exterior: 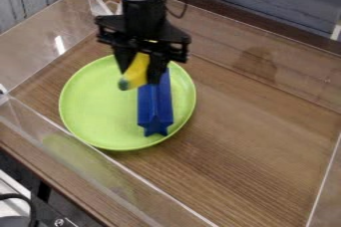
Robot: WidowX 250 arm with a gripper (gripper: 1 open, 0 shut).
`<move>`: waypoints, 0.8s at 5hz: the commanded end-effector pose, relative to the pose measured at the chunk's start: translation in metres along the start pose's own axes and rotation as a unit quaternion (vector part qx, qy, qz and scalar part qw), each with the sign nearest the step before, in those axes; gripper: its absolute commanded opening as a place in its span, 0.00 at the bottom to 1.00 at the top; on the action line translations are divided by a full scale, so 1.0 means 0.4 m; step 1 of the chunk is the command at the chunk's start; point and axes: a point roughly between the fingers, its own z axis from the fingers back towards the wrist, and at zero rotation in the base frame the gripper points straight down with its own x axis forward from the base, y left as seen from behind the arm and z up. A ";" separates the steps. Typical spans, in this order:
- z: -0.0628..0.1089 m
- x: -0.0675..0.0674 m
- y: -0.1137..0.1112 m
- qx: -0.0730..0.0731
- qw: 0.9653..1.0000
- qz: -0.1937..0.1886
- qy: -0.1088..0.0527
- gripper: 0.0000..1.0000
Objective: Put the banana in the green plate
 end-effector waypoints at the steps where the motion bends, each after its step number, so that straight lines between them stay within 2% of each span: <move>1: 0.016 0.007 0.023 0.005 1.000 -0.007 -0.025 0.00; 2: 0.011 0.000 0.028 0.006 1.000 -0.017 -0.023 0.00; 4: 0.010 -0.045 0.074 0.015 1.000 0.015 -0.016 0.00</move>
